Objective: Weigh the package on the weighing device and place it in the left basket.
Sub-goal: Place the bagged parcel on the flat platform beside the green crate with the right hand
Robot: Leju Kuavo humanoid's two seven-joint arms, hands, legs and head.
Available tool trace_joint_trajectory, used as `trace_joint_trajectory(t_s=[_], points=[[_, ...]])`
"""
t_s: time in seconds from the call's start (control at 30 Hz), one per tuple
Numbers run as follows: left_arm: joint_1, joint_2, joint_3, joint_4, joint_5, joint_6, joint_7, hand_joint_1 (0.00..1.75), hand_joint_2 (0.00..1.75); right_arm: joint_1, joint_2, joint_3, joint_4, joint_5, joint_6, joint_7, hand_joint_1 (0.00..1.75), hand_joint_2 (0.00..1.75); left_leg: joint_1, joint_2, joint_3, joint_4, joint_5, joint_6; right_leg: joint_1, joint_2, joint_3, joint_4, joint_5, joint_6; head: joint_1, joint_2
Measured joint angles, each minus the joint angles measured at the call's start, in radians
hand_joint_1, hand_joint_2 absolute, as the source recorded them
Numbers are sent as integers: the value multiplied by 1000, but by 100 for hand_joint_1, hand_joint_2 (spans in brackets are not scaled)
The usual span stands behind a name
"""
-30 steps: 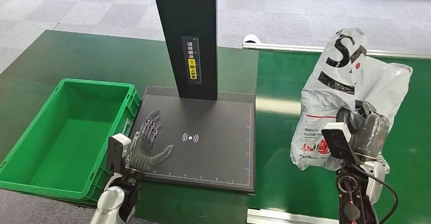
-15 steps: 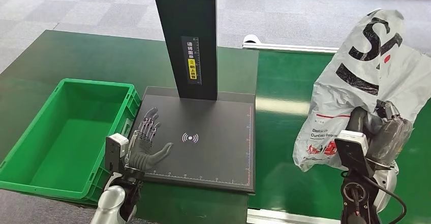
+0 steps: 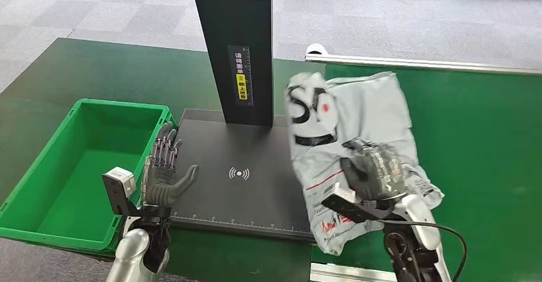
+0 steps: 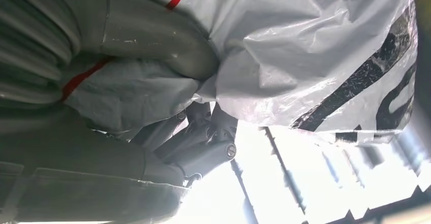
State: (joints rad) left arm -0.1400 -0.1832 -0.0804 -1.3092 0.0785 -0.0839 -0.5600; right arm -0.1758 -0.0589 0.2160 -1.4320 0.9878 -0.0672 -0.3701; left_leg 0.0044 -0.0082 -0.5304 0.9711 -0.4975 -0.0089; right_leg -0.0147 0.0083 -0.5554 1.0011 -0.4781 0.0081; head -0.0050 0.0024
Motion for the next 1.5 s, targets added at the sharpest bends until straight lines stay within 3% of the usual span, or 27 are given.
trace_joint_trajectory(t_s=[0.13, 0.3, 0.57, 0.73, 0.83, 1.13, 1.37, 1.4, 1.5], points=[[-13, 0, 3, 1, 13, 0, -8, 0, 175, -19, -33, 134, 88, 1, 78, -3, 175, 175, 0, -1, -1, 0, 0, 0, 0, -1, 0, 0, 0, 0, 0, 0], [-27, 1, 5, 2, 32, 0, -16, 0, 175, -83, -64, 236, 202, -16, 93, -31, 175, 175, -1, -1, -1, 1, 0, 0, -1, 0, 0, 0, 0, 0, 0, 0], [-65, -4, -8, 22, 67, 12, -23, 0, 175, -337, -43, 394, 408, -18, 61, -62, 175, 175, 0, 1, 0, 1, 2, 0, 0, 0, 0, 0, 2, -1, 0, 0], [-69, -11, -30, 36, 100, 10, -40, 0, 175, -486, 12, 453, 574, -28, -46, -68, 175, 175, 0, 1, -1, 1, 2, 0, 0, 1, -1, 1, 2, -1, 0, 0], [-83, -20, -50, 51, 119, 0, -41, 0, 175, -555, 71, 478, 691, -40, -57, -83, 175, 175, 0, 2, -1, 1, 2, 0, 0, 1, -1, 1, 2, -1, 1, 0], [-153, -40, -122, 125, 143, 0, -40, 0, 175, -619, 244, 567, 947, -43, 89, -108, 175, 175, 0, 2, -1, 1, 2, 0, 0, 1, -1, 1, 2, -1, 0, 0], [-197, -42, -136, 169, 155, 7, -37, 0, 175, -596, 309, 615, 1016, -72, 156, -143, 175, 175, 0, 2, -1, 1, 2, 0, 0, 1, -2, 1, 2, -1, 0, 0], [-202, -42, -137, 176, 156, 8, -36, 0, 175, -595, 312, 621, 1021, -71, 156, -137, 147, 175, 0, 2, -1, 1, 2, 0, 0, 1, -2, 1, 2, -1, 0, 0], [-209, -41, -137, 187, 161, 13, -35, 0, 175, -592, 317, 631, 1031, -91, 134, -95, 17, 175, 0, 1, -1, 1, 2, 0, 0, 1, -2, 1, 2, -1, 0, 0]])
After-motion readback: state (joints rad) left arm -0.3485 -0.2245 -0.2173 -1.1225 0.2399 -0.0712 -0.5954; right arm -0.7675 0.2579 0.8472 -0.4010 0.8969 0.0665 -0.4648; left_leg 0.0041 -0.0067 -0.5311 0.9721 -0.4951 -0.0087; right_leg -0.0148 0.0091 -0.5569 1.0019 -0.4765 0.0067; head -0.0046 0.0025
